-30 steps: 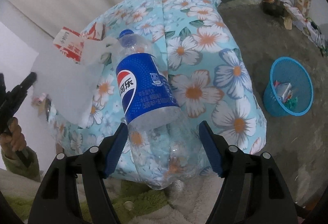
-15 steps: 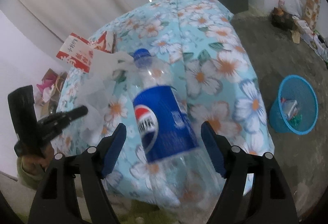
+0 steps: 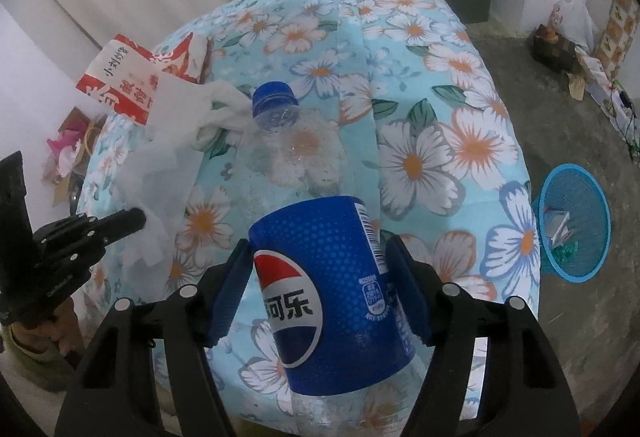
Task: Collect trash
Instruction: 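Lift the Pepsi bottle with the right tool while the left tool holds the tissue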
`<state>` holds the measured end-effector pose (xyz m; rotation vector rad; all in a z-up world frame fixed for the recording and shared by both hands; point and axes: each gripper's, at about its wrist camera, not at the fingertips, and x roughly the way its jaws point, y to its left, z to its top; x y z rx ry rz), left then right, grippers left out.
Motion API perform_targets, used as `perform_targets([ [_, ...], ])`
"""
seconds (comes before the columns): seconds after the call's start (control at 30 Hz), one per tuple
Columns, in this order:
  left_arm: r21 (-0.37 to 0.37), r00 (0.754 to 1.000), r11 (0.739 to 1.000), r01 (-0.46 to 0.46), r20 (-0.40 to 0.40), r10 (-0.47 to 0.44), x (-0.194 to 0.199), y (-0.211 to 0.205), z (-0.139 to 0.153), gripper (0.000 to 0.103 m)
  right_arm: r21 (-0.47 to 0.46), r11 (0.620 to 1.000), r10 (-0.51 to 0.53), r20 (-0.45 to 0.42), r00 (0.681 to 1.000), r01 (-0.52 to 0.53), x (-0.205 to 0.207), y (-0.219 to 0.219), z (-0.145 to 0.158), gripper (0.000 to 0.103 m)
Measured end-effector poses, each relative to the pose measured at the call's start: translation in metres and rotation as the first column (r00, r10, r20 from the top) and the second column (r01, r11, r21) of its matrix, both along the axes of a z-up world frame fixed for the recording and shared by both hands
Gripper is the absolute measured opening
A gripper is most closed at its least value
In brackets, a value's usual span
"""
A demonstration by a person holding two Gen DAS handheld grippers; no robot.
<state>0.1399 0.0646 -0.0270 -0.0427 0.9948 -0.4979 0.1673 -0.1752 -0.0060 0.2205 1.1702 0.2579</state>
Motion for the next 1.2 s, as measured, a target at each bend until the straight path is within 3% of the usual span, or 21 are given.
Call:
perform_targets([
  [0.47,0.009,1.0,1.0,0.009,0.013,-0.009,0.0,-0.003,0.003,0.0,0.037,0.999,-0.015,0.005,1.0,0.014,0.0,-0.003,-0.003,0.066],
  [0.77,0.01,0.999,1.0,0.009,0.034,-0.01,-0.004,-0.006,0.009,0.0,0.172,0.984,-0.059,0.02,0.998,0.054,-0.005,-0.02,0.003,0.064],
  [1.2,0.004,0.999,1.0,0.001,0.032,-0.001,-0.005,-0.007,0.01,0.0,0.239,0.968,-0.087,0.035,0.996,0.076,-0.009,-0.031,0.009,0.063],
])
